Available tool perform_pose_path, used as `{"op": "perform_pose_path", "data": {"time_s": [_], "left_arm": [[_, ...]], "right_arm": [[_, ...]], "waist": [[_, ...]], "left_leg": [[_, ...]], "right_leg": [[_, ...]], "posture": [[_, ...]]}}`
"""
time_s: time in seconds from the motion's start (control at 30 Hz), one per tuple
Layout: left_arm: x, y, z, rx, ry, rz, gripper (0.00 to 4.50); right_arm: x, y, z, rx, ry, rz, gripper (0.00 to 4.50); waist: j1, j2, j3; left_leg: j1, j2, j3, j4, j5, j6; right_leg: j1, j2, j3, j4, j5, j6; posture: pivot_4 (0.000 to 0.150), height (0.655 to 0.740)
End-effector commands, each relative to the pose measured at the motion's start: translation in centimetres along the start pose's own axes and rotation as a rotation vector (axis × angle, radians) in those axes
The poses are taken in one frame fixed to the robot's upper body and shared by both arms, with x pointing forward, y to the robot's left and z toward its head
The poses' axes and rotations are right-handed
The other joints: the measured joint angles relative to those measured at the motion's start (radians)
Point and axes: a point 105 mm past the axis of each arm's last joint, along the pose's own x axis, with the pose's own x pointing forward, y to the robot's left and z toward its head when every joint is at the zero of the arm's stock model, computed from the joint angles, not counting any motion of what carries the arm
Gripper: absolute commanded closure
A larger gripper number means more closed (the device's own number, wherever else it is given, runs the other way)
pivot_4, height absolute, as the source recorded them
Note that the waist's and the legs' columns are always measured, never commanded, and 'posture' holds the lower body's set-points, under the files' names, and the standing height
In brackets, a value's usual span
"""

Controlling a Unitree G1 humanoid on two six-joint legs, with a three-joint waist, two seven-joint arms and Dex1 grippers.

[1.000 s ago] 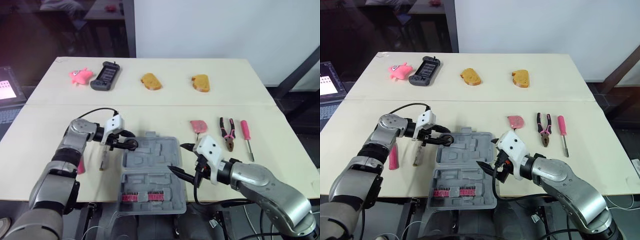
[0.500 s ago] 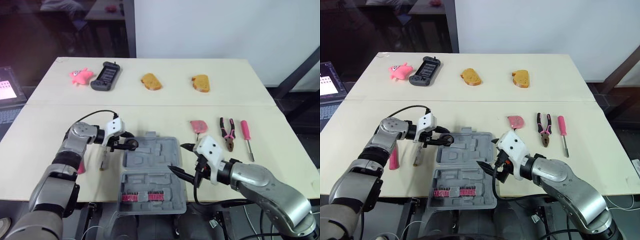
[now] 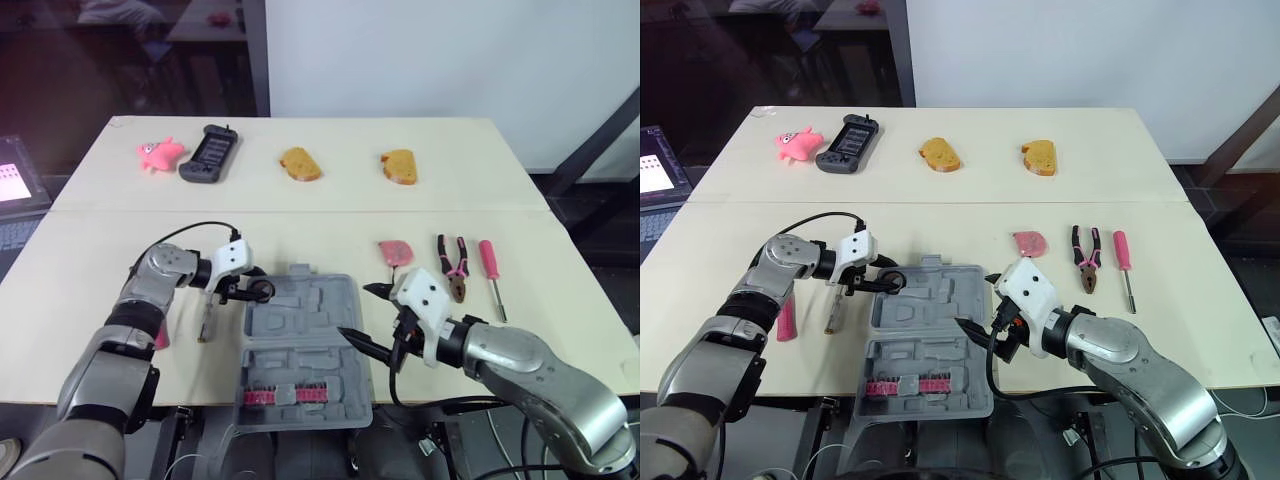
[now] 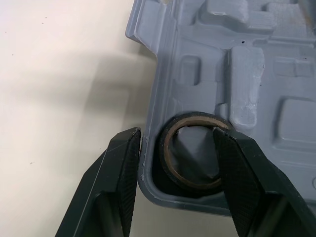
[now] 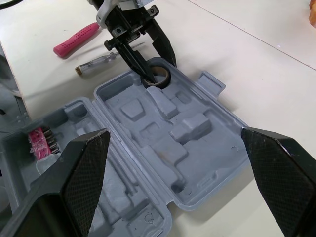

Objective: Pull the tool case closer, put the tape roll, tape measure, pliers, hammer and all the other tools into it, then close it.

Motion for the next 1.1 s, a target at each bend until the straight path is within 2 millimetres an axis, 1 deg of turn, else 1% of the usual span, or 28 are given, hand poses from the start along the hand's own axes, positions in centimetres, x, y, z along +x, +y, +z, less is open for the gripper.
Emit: {"op": "perform_pose_path", "data": {"time_s": [0.03,0.23,0.47,0.57,0.6,0.63,0.67,0.73,0.8,0.83,0.87,0.93,0.97,1.0,1.03,1.07,1.1], "left_arm": [[0.5,-0.6,-0.8,-0.013,0.035,-0.027,2.07],[-0.5,0.7,1.9,-0.006,-0.097,0.011,2.07],[-2.7,1.5,3.6,-0.014,-0.206,0.039,2.07],[-4.4,2.1,3.8,-0.040,-0.233,0.066,2.07],[-5.3,2.4,3.8,-0.053,-0.236,0.082,2.07],[-6.8,2.9,3.6,-0.071,-0.232,0.110,2.07],[-8.5,3.2,3.3,-0.088,-0.219,0.138,2.07],[-12.1,3.4,2.3,-0.125,-0.185,0.184,2.07],[-14.8,3.0,1.2,-0.150,-0.150,0.232,2.07],[-16.4,2.8,0.1,-0.152,-0.107,0.286,2.07],[-17.3,2.6,-0.5,-0.151,-0.078,0.321,2.07],[-20.1,1.3,-2.8,-0.204,-0.014,0.390,1.52],[-21.0,0.7,-3.4,-0.223,0.001,0.408,1.18],[-21.8,0.2,-4.0,-0.242,0.012,0.429,0.77],[-23.0,-0.7,-4.9,-0.281,0.023,0.460,0.22],[-24.2,-1.8,-6.2,-0.321,0.054,0.494,0.06],[-25.3,-3.1,-7.6,-0.349,0.108,0.525,0.06]], "right_arm": [[-0.2,0.3,0.9,-0.031,-0.032,0.006,0.00],[-0.2,0.4,1.0,-0.031,-0.036,0.009,0.00],[-0.2,0.2,1.1,-0.023,-0.054,0.009,0.00],[-0.4,-0.4,1.2,-0.022,-0.061,-0.005,0.00],[-0.7,-0.8,1.3,-0.019,-0.065,-0.015,0.00],[-1.2,-1.4,1.2,-0.014,-0.067,-0.035,0.00],[-2.0,-2.2,1.1,-0.006,-0.067,-0.060,0.00],[-3.9,-4.0,0.6,0.002,-0.064,-0.118,0.00],[-5.9,-5.3,0.2,0.005,-0.066,-0.162,0.00],[-7.1,-6.1,-0.3,0.009,-0.058,-0.188,0.00],[-7.9,-6.5,-0.6,0.010,-0.051,-0.202,0.00],[-10.1,-7.6,-1.9,0.000,-0.009,-0.235,0.00],[-10.8,-7.9,-2.2,-0.001,-0.004,-0.245,0.00],[-11.6,-8.3,-2.6,0.000,0.000,-0.259,0.00],[-12.5,-8.8,-3.3,0.001,0.012,-0.276,0.00],[-13.4,-9.4,-4.2,0.002,0.034,-0.293,0.00],[-14.3,-9.8,-5.0,0.000,0.061,-0.307,0.00]], "waist": [[0.000,0.000,0.000],[0.002,0.000,0.000],[0.001,-0.001,0.000],[-0.001,-0.001,0.001],[-0.002,-0.001,0.001],[-0.003,-0.001,0.001],[-0.004,-0.001,0.001],[-0.003,-0.001,0.001],[-0.002,-0.001,0.001],[-0.001,-0.001,0.001],[0.000,0.000,0.001],[0.000,0.000,0.001],[0.000,0.000,0.001],[-0.001,0.000,0.001],[-0.001,0.000,0.001],[-0.002,0.000,0.001],[-0.005,-0.001,0.001]], "left_leg": [[0.000,0.000,0.000,0.000,0.000,0.000],[-0.001,0.000,0.000,0.000,0.000,0.000],[-0.002,0.000,0.000,0.000,0.000,0.000],[-0.001,0.000,0.000,0.000,0.000,0.000],[-0.001,0.000,0.000,0.000,0.000,0.000],[-0.001,0.000,0.000,0.000,0.000,0.000],[-0.001,0.000,0.000,0.000,0.000,0.000],[-0.001,0.000,0.000,-0.001,0.000,0.000],[-0.002,0.000,0.000,-0.003,0.000,0.000],[-0.002,0.000,0.001,-0.004,0.000,0.000],[-0.001,0.000,0.001,-0.004,0.000,0.000],[0.000,0.000,0.001,-0.005,0.000,0.000],[0.001,0.000,0.002,-0.005,0.000,0.000],[0.001,0.000,0.002,-0.005,0.000,0.000],[0.001,0.001,0.002,-0.005,0.000,0.000],[0.001,0.001,0.002,-0.005,0.000,0.000],[0.001,0.001,0.002,-0.005,0.000,0.000]], "right_leg": [[0.000,0.000,0.000,0.000,0.000,0.000],[0.000,0.000,0.000,0.000,0.000,0.000],[-0.001,0.000,0.000,0.000,0.000,0.000],[-0.001,0.000,0.000,0.000,0.000,0.000],[-0.001,0.000,0.000,0.000,0.000,0.000],[-0.002,0.000,0.000,0.000,0.000,0.000],[-0.002,0.000,0.000,0.000,0.000,0.000],[-0.002,0.000,0.000,0.000,0.000,0.000],[-0.003,0.000,0.000,-0.001,0.000,0.000],[-0.003,0.000,0.000,-0.002,0.000,0.000],[-0.002,-0.001,0.000,-0.002,0.000,0.000],[-0.001,-0.001,0.000,-0.002,-0.001,0.000],[-0.002,-0.001,0.000,-0.002,-0.001,0.000],[-0.002,-0.001,0.000,-0.002,-0.001,-0.001],[-0.002,0.000,0.000,-0.002,-0.001,-0.001],[-0.002,-0.001,0.000,-0.002,-0.001,-0.001],[-0.002,-0.001,0.000,-0.002,-0.001,-0.001]], "posture": [[0.150,0.7400],[0.150,0.7400],[0.150,0.7400],[0.150,0.7400],[0.150,0.7400],[0.150,0.7400],[0.150,0.7400],[0.150,0.7400],[0.150,0.7400],[0.150,0.7400],[0.150,0.7400],[0.150,0.7400],[0.150,0.7400],[0.150,0.7400],[0.150,0.7400],[0.150,0.7400],[0.150,0.7400]]}}
